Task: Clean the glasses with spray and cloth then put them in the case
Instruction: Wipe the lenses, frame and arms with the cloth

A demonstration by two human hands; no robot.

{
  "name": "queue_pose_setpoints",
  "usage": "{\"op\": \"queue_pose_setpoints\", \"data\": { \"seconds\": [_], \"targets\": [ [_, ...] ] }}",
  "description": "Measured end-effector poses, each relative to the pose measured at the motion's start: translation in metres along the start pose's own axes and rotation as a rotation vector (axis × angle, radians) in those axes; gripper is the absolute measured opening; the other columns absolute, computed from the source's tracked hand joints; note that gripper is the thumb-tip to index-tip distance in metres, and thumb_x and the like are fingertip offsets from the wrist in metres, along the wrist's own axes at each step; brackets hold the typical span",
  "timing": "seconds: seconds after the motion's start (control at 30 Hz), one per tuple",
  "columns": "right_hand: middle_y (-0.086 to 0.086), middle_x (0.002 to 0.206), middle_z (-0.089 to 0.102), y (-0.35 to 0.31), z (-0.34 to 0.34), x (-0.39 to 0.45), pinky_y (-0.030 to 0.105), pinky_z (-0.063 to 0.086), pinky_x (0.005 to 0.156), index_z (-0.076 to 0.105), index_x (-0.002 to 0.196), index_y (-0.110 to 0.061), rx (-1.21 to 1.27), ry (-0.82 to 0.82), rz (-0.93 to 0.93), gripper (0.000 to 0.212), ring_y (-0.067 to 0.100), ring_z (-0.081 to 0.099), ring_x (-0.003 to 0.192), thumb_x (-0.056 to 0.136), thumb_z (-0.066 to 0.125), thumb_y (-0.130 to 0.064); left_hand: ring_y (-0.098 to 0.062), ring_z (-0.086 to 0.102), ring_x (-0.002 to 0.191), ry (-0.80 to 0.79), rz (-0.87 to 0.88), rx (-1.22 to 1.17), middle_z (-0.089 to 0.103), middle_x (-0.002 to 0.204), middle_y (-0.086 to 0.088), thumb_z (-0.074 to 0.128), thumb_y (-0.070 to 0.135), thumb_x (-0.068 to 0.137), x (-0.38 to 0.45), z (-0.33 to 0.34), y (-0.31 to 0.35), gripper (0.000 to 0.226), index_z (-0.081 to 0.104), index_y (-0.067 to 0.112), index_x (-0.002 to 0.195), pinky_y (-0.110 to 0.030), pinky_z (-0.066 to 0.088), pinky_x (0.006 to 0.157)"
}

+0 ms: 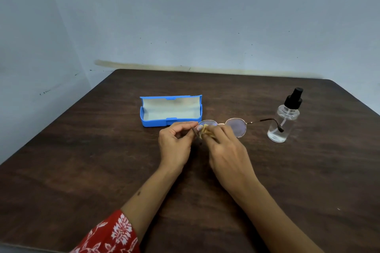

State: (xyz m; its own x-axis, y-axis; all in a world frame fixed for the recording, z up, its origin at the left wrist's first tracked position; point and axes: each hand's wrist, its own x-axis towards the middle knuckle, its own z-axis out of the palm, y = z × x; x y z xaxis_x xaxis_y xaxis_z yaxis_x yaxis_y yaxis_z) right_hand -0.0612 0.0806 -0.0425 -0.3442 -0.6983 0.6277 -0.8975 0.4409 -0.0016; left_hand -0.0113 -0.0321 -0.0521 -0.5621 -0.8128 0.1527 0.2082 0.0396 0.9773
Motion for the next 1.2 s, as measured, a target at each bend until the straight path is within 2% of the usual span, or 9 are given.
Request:
{"op": "queue_pose_setpoints", "data": {
  "seconds": [0.1, 0.2, 0.33, 0.43, 0.53, 0.6, 0.7, 0.83, 1.2],
  "targets": [
    [0.008, 0.094, 0.069, 0.002, -0.001, 0.005, 0.028, 0.055, 0.062, 0.072, 0.095, -0.004, 0.017, -0.017, 0.025, 0.027, 0.025, 0.065, 0.083, 0.08, 0.049, -0.003, -0.024, 0.07, 0.091, 0.012, -0.012, -0.016, 0.073, 0.09, -0.011, 0.076, 0.001, 0.073, 0.0, 0.0, 0.002, 0.017, 0.073, 0.017, 0.079, -0.046, 0.054, 0.09],
    [0.009, 0.1, 0.069, 0.006, -0.003, 0.012, 0.026, 0.052, 0.055, 0.072, 0.092, -0.004, 0.019, -0.016, 0.107, 0.017, 0.026, 0.066, 0.086, 0.076, 0.072, -0.005, -0.018, 0.07, 0.089, 0.006, -0.003, 0.017, 0.074, 0.09, -0.009, 0.076, 0.0, 0.072, -0.001, 0.002, 0.002, 0.018, 0.074, 0.016, 0.081, -0.041, 0.055, 0.089],
    [0.01, 0.101, 0.068, 0.001, 0.0, 0.007, 0.028, 0.055, 0.057, 0.071, 0.097, -0.004, 0.038, -0.015, 0.071, 0.033, 0.027, 0.065, 0.087, 0.079, 0.044, -0.004, -0.017, 0.07, 0.087, 0.022, 0.014, 0.047, 0.073, 0.09, -0.01, 0.074, -0.002, 0.074, -0.001, 0.002, 0.002, 0.018, 0.073, 0.011, 0.086, -0.038, 0.055, 0.088],
    [0.01, 0.095, 0.069, -0.002, -0.001, 0.005, 0.029, 0.056, 0.059, 0.072, 0.097, -0.004, 0.047, -0.016, 0.035, 0.035, 0.028, 0.065, 0.084, 0.076, 0.044, -0.003, -0.018, 0.069, 0.089, 0.024, 0.01, 0.048, 0.073, 0.091, -0.01, 0.075, 0.0, 0.074, -0.002, 0.002, 0.004, 0.018, 0.073, 0.011, 0.088, -0.035, 0.055, 0.086],
    [0.01, 0.103, 0.068, 0.006, -0.002, 0.008, 0.025, 0.052, 0.056, 0.072, 0.098, -0.003, 0.044, -0.024, 0.104, 0.022, 0.026, 0.065, 0.089, 0.078, 0.062, -0.002, -0.009, 0.069, 0.083, 0.025, 0.025, 0.045, 0.073, 0.089, -0.009, 0.075, -0.001, 0.073, -0.003, 0.003, 0.005, 0.017, 0.073, 0.01, 0.087, -0.023, 0.055, 0.078],
    [0.01, 0.104, 0.068, 0.007, -0.002, 0.007, 0.025, 0.052, 0.056, 0.071, 0.099, -0.002, 0.063, -0.051, 0.151, 0.03, 0.027, 0.065, 0.09, 0.07, 0.073, 0.003, -0.002, 0.068, 0.076, 0.033, 0.033, 0.039, 0.072, 0.087, -0.01, 0.076, -0.001, 0.073, -0.004, 0.004, 0.005, 0.017, 0.073, 0.007, 0.087, -0.016, 0.054, 0.07],
    [0.01, 0.097, 0.068, 0.002, 0.002, 0.0, 0.029, 0.055, 0.059, 0.071, 0.1, -0.002, 0.078, -0.051, 0.073, 0.035, 0.028, 0.064, 0.087, 0.066, 0.069, 0.007, -0.011, 0.07, 0.084, 0.04, 0.013, 0.044, 0.073, 0.09, -0.012, 0.075, 0.0, 0.074, -0.002, 0.003, 0.004, 0.017, 0.073, 0.004, 0.09, -0.027, 0.056, 0.079],
    [0.01, 0.101, 0.068, 0.003, -0.001, 0.006, 0.027, 0.055, 0.057, 0.071, 0.098, -0.003, 0.075, -0.014, 0.064, 0.03, 0.027, 0.064, 0.089, 0.08, 0.047, -0.005, -0.015, 0.069, 0.085, 0.042, 0.013, 0.052, 0.073, 0.089, -0.011, 0.075, 0.0, 0.073, -0.002, 0.004, 0.003, 0.016, 0.073, 0.007, 0.087, -0.032, 0.055, 0.084],
    [0.01, 0.101, 0.068, 0.003, -0.002, 0.01, 0.027, 0.053, 0.055, 0.071, 0.095, -0.002, 0.094, 0.022, 0.101, 0.03, 0.028, 0.065, 0.089, 0.082, 0.045, -0.008, -0.013, 0.069, 0.084, 0.033, 0.021, 0.069, 0.073, 0.09, -0.011, 0.074, -0.001, 0.074, -0.002, 0.005, 0.003, 0.014, 0.073, 0.007, 0.086, -0.035, 0.056, 0.086]
  ]
}}
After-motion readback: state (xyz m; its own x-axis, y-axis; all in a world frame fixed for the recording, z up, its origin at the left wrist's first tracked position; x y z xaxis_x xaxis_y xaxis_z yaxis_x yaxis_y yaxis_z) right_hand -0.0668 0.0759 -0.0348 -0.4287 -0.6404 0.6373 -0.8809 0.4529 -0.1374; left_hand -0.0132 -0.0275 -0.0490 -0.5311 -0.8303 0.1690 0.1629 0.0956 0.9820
